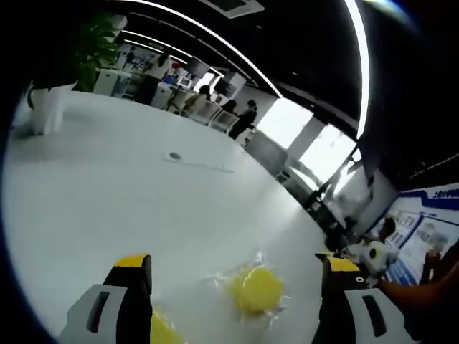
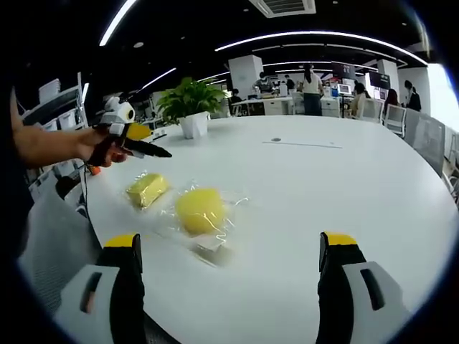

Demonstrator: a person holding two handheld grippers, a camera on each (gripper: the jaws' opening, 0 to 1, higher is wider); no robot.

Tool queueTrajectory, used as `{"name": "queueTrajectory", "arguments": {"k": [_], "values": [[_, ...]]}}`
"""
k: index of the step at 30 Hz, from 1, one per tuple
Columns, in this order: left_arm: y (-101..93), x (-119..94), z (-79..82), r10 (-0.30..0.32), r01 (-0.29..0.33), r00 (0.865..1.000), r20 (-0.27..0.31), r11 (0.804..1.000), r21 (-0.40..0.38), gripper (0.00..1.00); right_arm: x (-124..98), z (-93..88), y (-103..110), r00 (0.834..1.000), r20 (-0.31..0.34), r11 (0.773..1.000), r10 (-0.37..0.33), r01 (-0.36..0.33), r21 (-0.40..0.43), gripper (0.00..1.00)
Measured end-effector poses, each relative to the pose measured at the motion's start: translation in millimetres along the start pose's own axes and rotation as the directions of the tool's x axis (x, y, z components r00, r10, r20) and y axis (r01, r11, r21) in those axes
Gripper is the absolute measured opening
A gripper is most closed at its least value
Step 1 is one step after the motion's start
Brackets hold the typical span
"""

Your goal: Compare the silicone blocks by pressing each to a similar depth, holding the contact briefly, and releasing to observe deformation and rebound differences across the visible hardness samples.

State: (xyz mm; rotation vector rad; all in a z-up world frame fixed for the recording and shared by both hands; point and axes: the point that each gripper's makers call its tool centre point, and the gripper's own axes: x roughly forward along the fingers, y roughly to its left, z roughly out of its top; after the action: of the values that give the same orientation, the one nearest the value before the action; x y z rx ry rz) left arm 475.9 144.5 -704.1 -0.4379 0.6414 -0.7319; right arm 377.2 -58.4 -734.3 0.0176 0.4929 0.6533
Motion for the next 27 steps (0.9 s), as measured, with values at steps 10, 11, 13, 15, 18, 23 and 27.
{"name": "queueTrajectory", "arguments": {"k": [10, 11, 13, 15, 18, 23, 27], "values": [[14.5, 34, -19.7, 0.014, -0.021, 0.999, -0.043, 0.985, -0.171, 1.0, -8, -1.5, -2, 1.0, 0.008, 1.0, -0.016, 0.015, 0.023, 0.96], [12.4, 38, -22.5, 0.006, -0.017, 0.999, -0.052, 0.98, -0.196, 1.0, -8, -1.9, -2, 1.0, 0.008, 1.0, -0.016, 0.016, 0.026, 0.96], [5.1, 45, -23.3, -0.026, 0.015, 0.999, -0.046, 0.975, -0.22, 1.0, -9, -2.3, -2, 1.0, 0.008, 1.0, -0.017, 0.017, 0.027, 0.96], [6.2, 50, -27.0, -0.021, 0.008, 0.998, -0.054, 0.971, -0.239, 1.0, -9, -2.7, -2, 1.0, 0.009, 0.999, -0.019, 0.019, 0.03, 0.96], [7.6, 55, -32.2, -0.016, -0.001, 0.998, -0.065, 0.967, -0.256, 0.98, -9, -3.6, -3, 1.0, 0.004, 0.999, -0.023, 0.023, 0.024, 0.96], [6.5, 60, -42.9, -0.022, -0.011, 0.995, -0.098, 0.945, -0.327, 0.81, -8, -2.9, 0, 1.0, 0.005, 1.0, -0.019, 0.019, 0.025, 0.96], [9.3, 61, -49.1, -0.023, -0.024, 0.993, -0.115, 0.92, -0.39, 0.58, -7, -3.1, 2, 1.0, 0.005, 1.0, -0.014, 0.014, 0.026, 0.96]]}}
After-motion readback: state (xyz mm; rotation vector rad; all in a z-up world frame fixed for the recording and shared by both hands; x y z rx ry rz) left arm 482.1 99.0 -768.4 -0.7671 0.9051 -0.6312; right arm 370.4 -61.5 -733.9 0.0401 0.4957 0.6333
